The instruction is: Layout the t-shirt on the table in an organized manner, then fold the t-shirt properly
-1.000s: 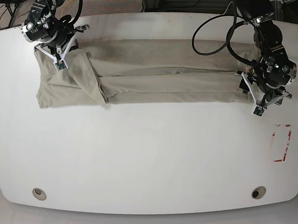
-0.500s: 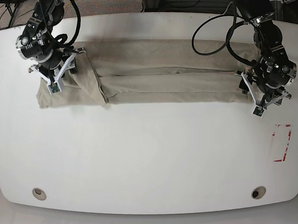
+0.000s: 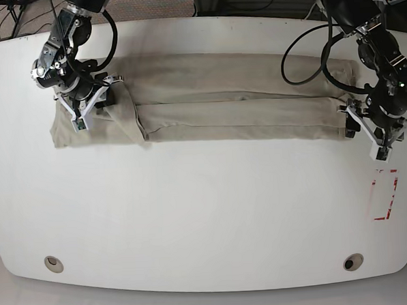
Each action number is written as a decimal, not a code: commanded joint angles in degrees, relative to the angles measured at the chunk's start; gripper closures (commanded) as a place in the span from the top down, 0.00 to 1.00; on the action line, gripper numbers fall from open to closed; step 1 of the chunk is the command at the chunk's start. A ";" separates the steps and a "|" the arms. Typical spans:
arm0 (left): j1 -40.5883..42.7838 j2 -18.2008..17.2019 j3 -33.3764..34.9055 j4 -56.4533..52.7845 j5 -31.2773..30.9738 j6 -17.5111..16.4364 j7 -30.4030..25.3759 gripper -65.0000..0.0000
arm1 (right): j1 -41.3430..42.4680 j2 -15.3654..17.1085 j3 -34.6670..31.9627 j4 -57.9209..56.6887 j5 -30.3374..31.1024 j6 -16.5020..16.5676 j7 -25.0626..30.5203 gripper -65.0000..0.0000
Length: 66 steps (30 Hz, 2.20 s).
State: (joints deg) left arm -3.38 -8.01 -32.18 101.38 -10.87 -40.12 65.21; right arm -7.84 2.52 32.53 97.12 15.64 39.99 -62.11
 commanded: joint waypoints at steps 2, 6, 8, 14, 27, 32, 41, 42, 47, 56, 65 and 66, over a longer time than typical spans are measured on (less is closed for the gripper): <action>-0.71 -1.09 -2.94 -1.47 -4.91 0.12 4.72 0.62 | 0.50 1.48 0.04 -1.87 -0.39 0.01 0.35 0.27; -0.71 -3.46 -5.31 -4.20 -10.80 0.12 8.15 0.72 | 0.32 1.48 0.04 -1.87 -0.39 0.01 0.35 0.27; -0.54 -4.25 -6.80 -5.95 -14.66 0.12 9.03 0.77 | 0.32 1.48 0.04 -1.87 -0.39 0.01 0.35 0.27; -0.27 -5.92 -8.56 -12.55 -20.29 0.12 10.00 0.78 | 0.06 1.48 0.04 -1.87 -0.39 0.01 0.35 0.27; -0.36 -6.54 -8.21 -22.83 -20.64 0.12 9.56 0.78 | 0.06 1.48 0.04 -1.87 -0.39 0.01 0.35 0.27; -0.62 -6.45 -5.22 -26.09 -20.64 0.12 8.68 0.78 | 0.06 1.48 0.04 -1.78 -0.39 0.01 0.35 0.27; -0.36 -6.45 1.63 -26.61 -20.91 0.12 7.89 0.49 | 0.14 1.30 0.04 -1.78 -0.39 0.01 0.35 0.27; -0.36 -6.45 1.99 -26.61 -20.91 0.12 8.15 0.43 | 0.14 1.30 0.04 -1.78 -0.39 0.01 0.35 0.27; -0.36 -6.54 4.18 -26.61 -20.91 0.12 8.24 0.12 | 0.32 1.30 0.21 -1.69 -0.39 0.01 0.35 0.27; 3.68 -8.12 4.98 -14.66 -20.91 0.12 8.33 0.10 | 0.41 1.30 0.13 -1.69 -0.39 0.01 0.35 0.27; 8.61 -8.30 13.06 7.32 -20.91 0.12 13.08 0.10 | 0.41 1.30 0.13 -1.69 -0.39 0.01 0.35 0.27; 8.78 -8.21 14.38 9.17 -20.91 0.12 13.95 0.10 | 0.41 1.30 0.13 -1.69 -0.39 0.01 0.35 0.27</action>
State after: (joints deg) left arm 5.10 -15.59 -19.57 105.30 -31.62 -40.29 77.25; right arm -7.53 3.46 32.58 95.07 16.38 40.32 -60.45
